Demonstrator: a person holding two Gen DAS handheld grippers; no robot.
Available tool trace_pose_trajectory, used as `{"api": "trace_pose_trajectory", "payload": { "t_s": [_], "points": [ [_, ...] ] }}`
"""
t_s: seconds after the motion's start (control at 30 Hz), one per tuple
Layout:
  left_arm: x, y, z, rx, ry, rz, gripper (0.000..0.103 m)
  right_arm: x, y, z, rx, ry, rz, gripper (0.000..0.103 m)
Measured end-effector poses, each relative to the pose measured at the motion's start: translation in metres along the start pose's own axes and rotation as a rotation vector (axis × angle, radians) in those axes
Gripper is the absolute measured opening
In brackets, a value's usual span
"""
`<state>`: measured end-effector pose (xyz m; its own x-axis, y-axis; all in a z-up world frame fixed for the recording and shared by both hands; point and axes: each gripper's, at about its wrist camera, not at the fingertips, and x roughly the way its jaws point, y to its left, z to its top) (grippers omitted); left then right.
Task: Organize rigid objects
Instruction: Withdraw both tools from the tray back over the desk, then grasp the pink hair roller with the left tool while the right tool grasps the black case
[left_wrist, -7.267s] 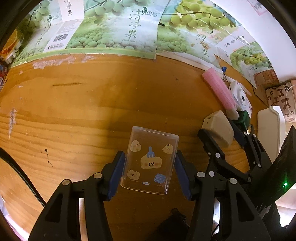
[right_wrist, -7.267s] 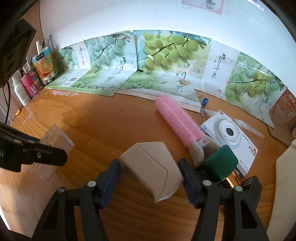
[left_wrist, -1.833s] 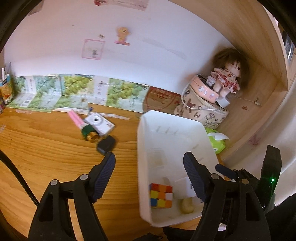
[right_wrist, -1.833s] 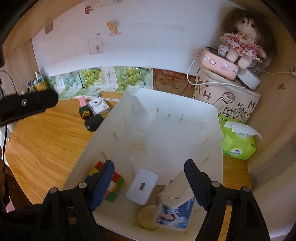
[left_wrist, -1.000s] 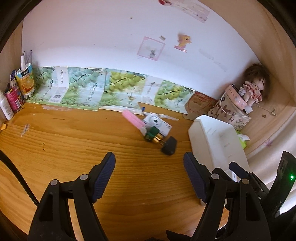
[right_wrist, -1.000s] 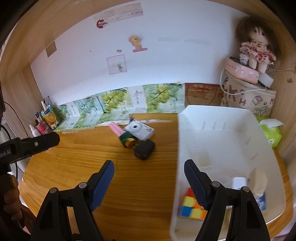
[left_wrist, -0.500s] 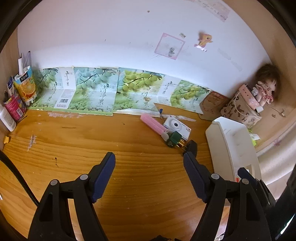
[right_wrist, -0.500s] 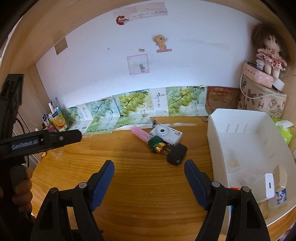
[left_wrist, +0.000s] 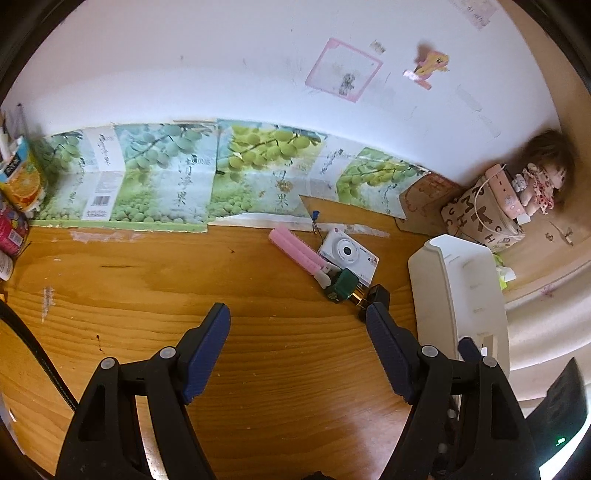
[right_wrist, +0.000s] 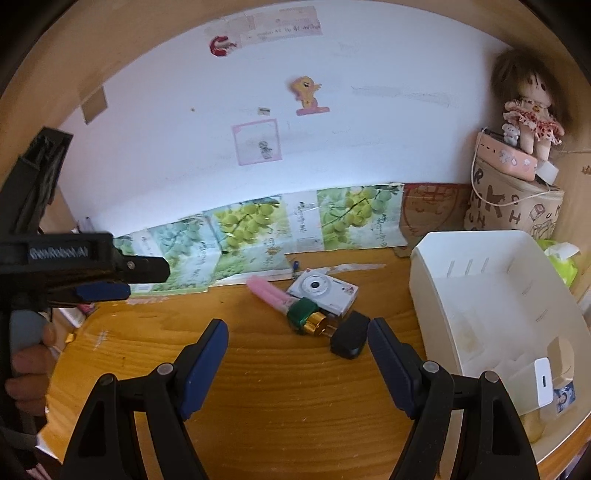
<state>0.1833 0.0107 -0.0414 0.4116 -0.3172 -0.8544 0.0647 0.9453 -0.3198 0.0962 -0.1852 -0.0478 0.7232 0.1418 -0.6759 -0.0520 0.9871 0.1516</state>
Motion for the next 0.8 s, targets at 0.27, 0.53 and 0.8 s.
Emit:
{"api": "trace_pose_trajectory", "payload": {
  "t_s": [0.27,0.53,0.8],
  "points": [
    [0.026,0.001,0.027,-0.085,0.083,-0.011,0.079,0.042,-0.011,-0.005,0.074,0.054,-0.023,0.079],
    [0.064,-0.001,0.044,-0.182,0.168,-0.053,0.079,0.082,-0.021,-0.014,0.056,0.067,-0.12,0.079],
    [0.111,0.007,0.046,-0.277,0.253,-0.052,0.079,0.119,-0.035,-0.033,0.044,0.145,-0.156,0.079]
  ]
}}
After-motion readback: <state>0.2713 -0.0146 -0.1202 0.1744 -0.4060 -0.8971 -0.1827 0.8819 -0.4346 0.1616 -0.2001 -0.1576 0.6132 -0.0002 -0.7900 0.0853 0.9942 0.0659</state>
